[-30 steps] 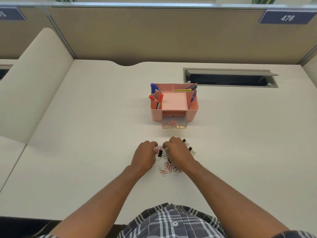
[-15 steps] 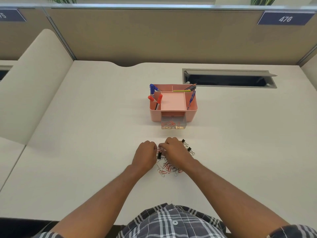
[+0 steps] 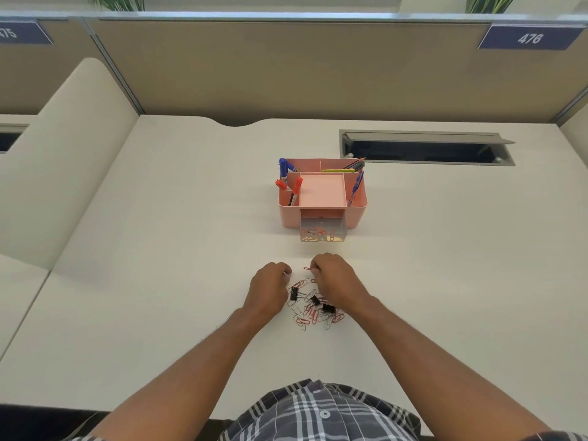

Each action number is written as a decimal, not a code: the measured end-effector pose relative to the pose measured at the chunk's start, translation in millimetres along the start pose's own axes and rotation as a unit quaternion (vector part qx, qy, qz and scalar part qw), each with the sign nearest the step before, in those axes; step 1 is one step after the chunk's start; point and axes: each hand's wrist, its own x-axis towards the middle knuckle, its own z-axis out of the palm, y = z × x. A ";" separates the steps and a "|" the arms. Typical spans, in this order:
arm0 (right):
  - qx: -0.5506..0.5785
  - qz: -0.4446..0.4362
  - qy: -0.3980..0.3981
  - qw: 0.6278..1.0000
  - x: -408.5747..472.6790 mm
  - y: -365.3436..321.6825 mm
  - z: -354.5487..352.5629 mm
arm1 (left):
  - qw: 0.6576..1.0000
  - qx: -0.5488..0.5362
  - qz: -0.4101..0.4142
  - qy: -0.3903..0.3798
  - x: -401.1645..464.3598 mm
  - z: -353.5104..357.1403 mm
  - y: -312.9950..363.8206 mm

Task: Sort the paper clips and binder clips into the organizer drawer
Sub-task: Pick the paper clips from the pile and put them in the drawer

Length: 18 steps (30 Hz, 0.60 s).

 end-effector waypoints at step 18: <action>0.090 -0.010 0.196 0.976 25.2 5.5 -61.8 | 0.968 -0.167 0.129 0.139 48.6 -45.6 71.9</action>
